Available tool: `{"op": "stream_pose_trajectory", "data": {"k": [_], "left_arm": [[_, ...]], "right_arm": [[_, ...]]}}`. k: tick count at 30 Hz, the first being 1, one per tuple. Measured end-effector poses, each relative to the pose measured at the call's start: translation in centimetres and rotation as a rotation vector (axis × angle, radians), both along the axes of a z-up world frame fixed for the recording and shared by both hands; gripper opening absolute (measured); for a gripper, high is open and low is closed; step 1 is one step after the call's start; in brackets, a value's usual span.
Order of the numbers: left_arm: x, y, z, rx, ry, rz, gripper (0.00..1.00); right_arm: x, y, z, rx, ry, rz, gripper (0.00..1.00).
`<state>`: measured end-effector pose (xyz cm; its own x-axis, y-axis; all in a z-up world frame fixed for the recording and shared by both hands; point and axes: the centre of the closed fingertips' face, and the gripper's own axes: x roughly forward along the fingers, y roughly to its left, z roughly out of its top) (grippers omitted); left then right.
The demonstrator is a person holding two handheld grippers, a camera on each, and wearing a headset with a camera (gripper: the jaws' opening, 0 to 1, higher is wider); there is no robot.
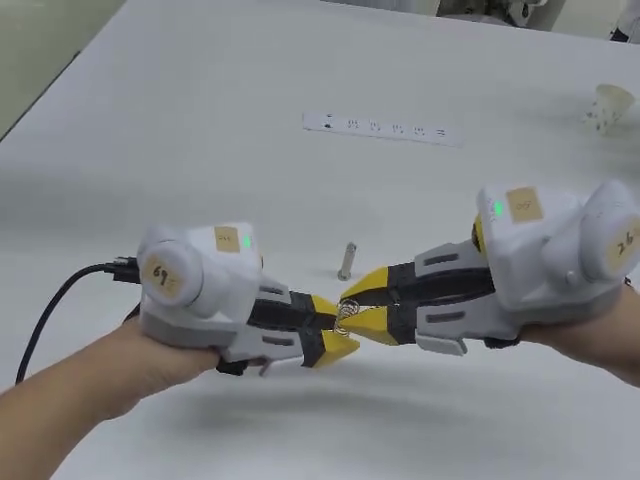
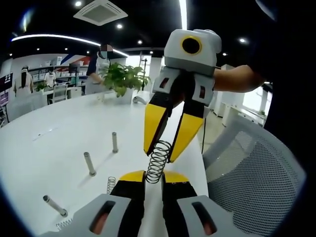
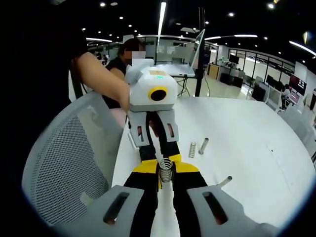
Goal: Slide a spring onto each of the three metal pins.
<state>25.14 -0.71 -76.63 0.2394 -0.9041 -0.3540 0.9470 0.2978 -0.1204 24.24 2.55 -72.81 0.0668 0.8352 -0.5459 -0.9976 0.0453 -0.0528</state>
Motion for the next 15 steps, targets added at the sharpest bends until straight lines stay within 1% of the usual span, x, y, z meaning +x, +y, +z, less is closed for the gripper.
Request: {"op": "stream_pose_trajectory", "data": {"k": [2,6,9,10,13,15], "left_arm": [[0.0,0.0,-0.1,0.001,0.007,0.005,0.05],[0.2,0.3,-0.1,0.006,0.006,0.018,0.07],[0.3,0.7,-0.3,0.018,0.007,0.031,0.12],[0.4,0.9,-0.4,0.023,0.002,0.039,0.13],[0.7,1.6,-0.3,0.022,0.001,0.06,0.16],[0.9,2.0,-0.3,0.025,-0.004,0.077,0.21]], "right_arm": [[0.0,0.0,0.0,-0.004,-0.005,0.001,0.08],[0.3,-0.2,-0.1,-0.006,-0.017,-0.01,0.08],[0.2,-0.4,-0.1,-0.009,-0.018,-0.013,0.08],[0.3,-0.5,-0.1,-0.012,-0.021,-0.014,0.08],[0.3,-0.6,-0.2,-0.012,-0.023,-0.018,0.08],[0.4,-0.7,-0.2,-0.014,-0.027,-0.022,0.08]]}}
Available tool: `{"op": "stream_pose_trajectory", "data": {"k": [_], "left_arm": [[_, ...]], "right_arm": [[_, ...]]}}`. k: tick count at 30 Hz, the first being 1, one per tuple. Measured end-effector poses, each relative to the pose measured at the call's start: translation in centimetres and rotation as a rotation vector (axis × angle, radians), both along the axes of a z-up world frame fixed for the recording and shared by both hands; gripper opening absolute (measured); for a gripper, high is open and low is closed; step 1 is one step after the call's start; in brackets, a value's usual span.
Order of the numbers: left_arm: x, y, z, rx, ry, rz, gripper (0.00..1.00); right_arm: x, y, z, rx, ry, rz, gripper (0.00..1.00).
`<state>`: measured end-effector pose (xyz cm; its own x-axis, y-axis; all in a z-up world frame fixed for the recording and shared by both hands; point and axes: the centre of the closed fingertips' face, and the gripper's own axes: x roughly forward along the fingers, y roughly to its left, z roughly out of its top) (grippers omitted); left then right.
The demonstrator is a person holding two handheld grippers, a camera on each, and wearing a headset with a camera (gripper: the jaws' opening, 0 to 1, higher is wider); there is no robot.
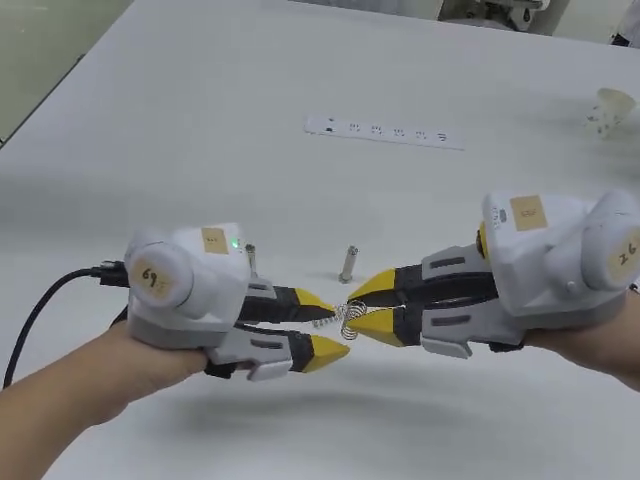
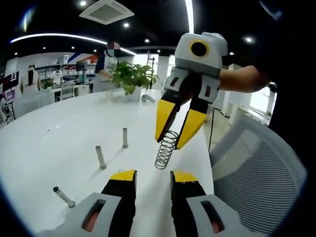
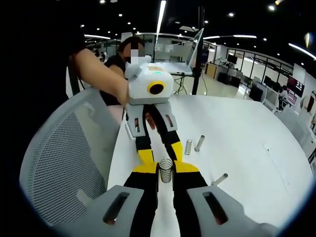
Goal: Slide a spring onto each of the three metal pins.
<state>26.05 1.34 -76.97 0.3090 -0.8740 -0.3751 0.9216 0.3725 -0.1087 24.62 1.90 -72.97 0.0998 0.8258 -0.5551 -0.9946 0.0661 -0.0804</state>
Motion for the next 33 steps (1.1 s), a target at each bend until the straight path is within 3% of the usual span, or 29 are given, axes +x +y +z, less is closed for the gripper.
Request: {"op": "stream_pose_trajectory", "data": {"k": [9,15,18,27,33], "left_arm": [[0.9,2.1,0.6,0.007,-0.017,0.057,0.32],[1.0,4.4,0.2,0.025,-0.003,0.099,0.38],[1.2,5.4,0.3,0.014,0.005,0.135,0.42],[1.9,8.5,0.4,0.01,-0.005,0.23,0.53],[1.7,10.1,-0.1,0.017,-0.006,0.258,0.6]], "right_arm": [[0.5,-0.3,0.2,0.013,-0.01,-0.03,0.08],[1.1,-0.7,0.2,0.013,-0.02,-0.053,0.08],[1.4,-0.9,0.4,0.017,-0.027,-0.065,0.08],[1.6,-1.5,0.5,0.017,-0.036,-0.093,0.08],[1.9,-2.1,0.5,0.014,-0.047,-0.117,0.08]]}}
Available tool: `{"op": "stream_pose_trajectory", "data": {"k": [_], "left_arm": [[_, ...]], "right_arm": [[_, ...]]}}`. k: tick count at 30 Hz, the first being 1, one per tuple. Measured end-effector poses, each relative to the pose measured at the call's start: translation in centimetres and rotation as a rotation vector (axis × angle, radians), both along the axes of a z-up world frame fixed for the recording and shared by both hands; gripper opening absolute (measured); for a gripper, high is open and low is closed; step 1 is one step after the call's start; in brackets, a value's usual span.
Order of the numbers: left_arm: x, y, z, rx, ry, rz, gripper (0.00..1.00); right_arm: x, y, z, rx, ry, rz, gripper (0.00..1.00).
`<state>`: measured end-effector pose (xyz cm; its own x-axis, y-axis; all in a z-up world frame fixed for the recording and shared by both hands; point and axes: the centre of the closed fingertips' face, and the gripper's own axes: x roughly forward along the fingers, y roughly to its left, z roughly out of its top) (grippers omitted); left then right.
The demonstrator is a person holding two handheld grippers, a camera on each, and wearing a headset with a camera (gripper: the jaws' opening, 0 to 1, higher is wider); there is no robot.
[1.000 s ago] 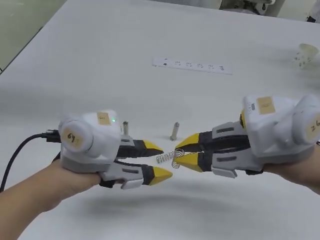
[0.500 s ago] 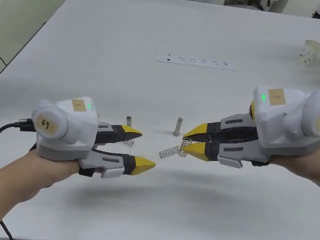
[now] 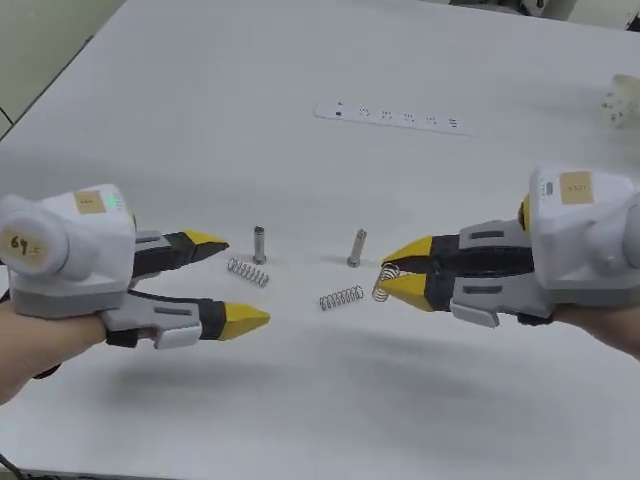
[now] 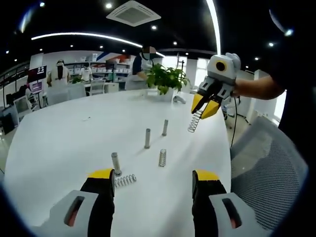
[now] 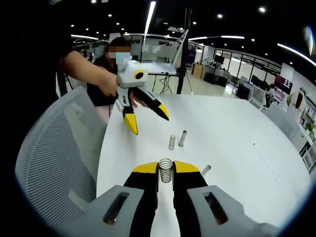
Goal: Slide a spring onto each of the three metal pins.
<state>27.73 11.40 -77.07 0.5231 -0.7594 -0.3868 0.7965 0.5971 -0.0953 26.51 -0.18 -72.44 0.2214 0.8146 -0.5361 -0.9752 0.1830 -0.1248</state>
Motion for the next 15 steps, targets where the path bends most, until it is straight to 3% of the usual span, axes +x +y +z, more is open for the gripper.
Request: {"op": "stream_pose_trajectory", "data": {"k": [10,15], "left_arm": [[0.4,2.2,-0.6,-0.005,0.007,0.081,0.81],[0.4,2.6,-0.8,-0.006,0.012,0.104,0.91]], "right_arm": [[0.8,-1.5,-0.8,-0.015,0.004,-0.049,0.08],[0.8,-2.1,-1.5,-0.027,0.034,-0.063,0.08]]}}
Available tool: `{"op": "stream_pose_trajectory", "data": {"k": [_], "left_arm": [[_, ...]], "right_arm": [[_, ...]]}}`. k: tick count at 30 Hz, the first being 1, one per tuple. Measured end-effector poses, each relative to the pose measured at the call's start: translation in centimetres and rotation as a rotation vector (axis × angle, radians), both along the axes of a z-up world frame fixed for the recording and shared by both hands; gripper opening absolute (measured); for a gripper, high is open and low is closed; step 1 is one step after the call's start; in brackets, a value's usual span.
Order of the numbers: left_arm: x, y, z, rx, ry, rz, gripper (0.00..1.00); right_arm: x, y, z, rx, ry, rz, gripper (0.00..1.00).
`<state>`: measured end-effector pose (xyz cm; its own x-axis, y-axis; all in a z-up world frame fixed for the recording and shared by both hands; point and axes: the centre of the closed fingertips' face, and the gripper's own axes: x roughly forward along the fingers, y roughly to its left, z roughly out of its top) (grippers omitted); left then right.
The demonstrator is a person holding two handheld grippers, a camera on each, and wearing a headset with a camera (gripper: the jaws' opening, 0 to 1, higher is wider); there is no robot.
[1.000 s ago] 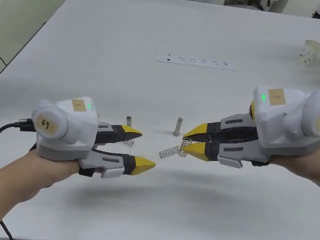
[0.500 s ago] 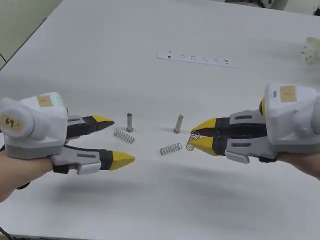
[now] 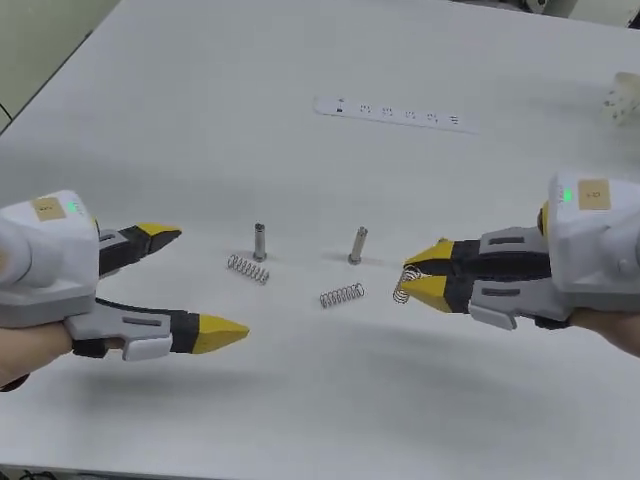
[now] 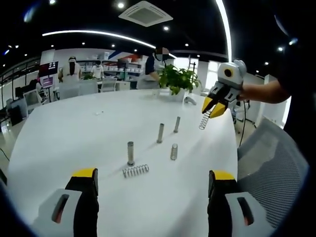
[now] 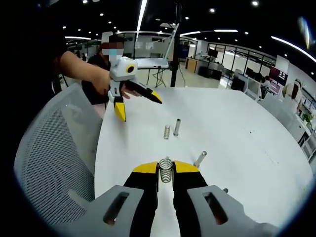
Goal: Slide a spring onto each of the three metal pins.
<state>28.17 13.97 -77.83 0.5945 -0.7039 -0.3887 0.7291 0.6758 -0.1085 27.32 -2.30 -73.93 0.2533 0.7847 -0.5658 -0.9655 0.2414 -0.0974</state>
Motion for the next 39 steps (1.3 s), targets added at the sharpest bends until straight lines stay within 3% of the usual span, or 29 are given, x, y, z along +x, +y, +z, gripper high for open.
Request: {"op": "stream_pose_trajectory", "data": {"k": [6,14,29,33,39], "left_arm": [[0.0,0.2,0.0,-0.012,0.005,0.016,0.97],[0.3,0.9,-0.1,-0.009,0.001,0.043,0.98],[0.0,1.6,-0.2,-0.005,0.005,0.06,0.98],[-0.1,1.6,-0.2,-0.008,0.008,0.062,0.98],[-0.1,1.8,-0.3,-0.006,0.011,0.067,0.98]], "right_arm": [[0.3,-0.5,-0.6,-0.005,0.038,-0.02,0.08],[1.6,-1.6,-0.6,-0.016,0.025,-0.055,0.08],[5.9,-4.0,0.7,-0.038,-0.024,-0.151,0.08],[7.3,-4.6,1.2,-0.031,-0.033,-0.18,0.08],[9.2,-5.5,1.4,0.021,-0.008,-0.269,0.08]]}}
